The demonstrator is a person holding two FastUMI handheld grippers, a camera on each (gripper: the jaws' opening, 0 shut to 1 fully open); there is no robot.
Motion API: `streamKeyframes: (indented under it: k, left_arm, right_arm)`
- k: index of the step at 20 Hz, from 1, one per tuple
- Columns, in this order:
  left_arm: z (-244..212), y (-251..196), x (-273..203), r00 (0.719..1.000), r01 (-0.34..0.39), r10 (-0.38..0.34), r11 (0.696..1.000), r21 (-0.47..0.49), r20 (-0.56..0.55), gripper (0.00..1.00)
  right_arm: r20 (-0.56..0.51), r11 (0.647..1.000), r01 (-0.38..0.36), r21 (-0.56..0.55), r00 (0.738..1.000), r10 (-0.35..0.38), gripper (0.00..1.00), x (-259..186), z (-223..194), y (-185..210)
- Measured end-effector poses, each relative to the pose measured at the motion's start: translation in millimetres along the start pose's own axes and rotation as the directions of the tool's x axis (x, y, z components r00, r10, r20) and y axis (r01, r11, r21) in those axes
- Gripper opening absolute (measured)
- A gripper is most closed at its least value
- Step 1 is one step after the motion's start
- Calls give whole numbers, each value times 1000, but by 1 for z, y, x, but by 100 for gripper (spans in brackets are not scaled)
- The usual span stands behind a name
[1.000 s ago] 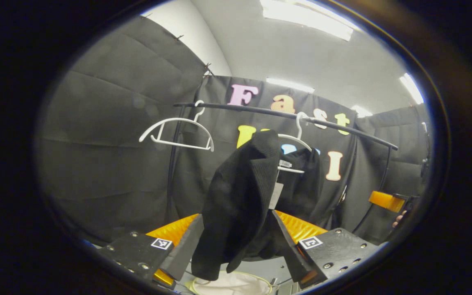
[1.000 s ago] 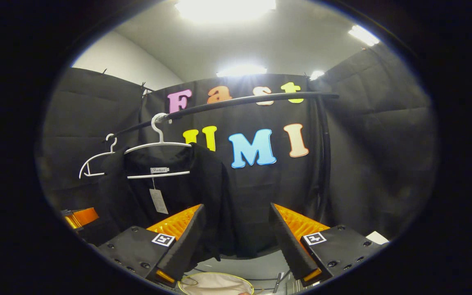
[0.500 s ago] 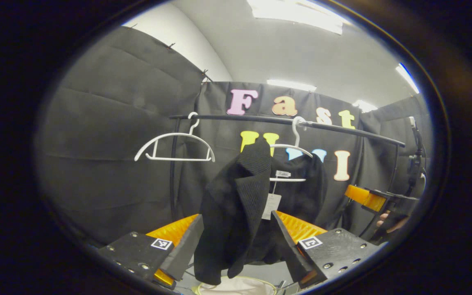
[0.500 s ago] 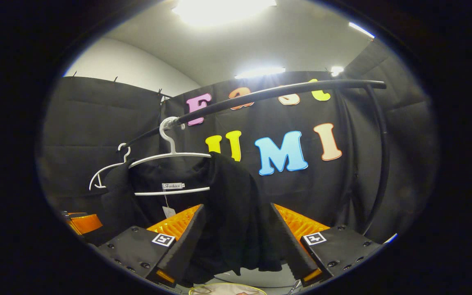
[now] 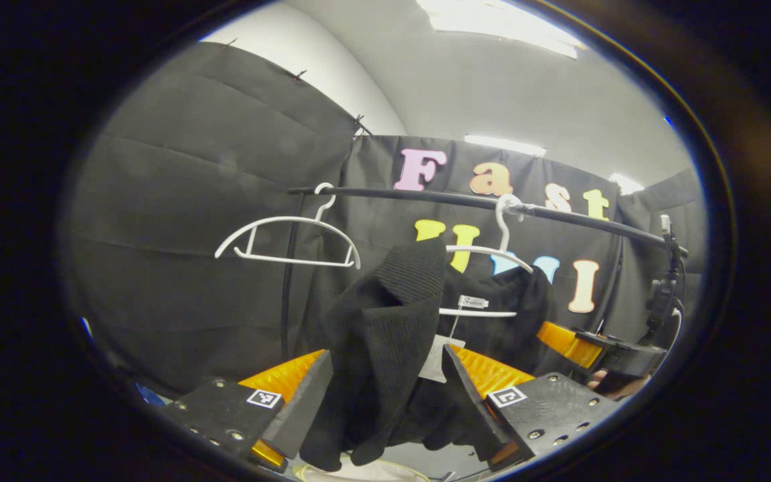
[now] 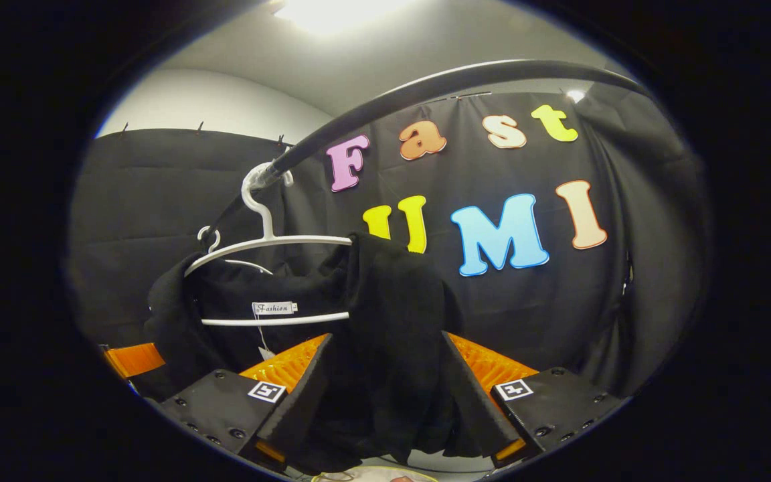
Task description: Grasp the clothes on the hanger with both hands and then place them into the laundry hamper below.
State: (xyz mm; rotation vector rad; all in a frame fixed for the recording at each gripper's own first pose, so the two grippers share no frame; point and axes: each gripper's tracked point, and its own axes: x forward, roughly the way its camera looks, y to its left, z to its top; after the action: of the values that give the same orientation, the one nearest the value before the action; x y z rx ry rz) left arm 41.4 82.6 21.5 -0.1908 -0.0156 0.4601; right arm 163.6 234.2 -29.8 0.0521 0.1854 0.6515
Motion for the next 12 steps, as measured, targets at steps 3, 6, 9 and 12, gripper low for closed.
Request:
streamKeyframes:
  k: [3,6,9,12]
  left_arm:
    - [0,-5,12,1000,-24,24,1000,15,5,95]
    - [1,-2,23,998,-66,66,998,17,12,95]
    - [0,-2,33,994,-106,105,994,18,12,95]
    - [-2,-6,42,992,-127,127,992,9,14,95]
  right_arm:
    - [-10,1000,-30,5,999,30,98,18,-5,4]
    - [-18,999,-48,-5,999,47,98,32,-7,6]
    - [-32,998,-66,-6,997,66,98,43,-13,4]
    - [-43,997,-76,10,996,77,98,55,-18,1]
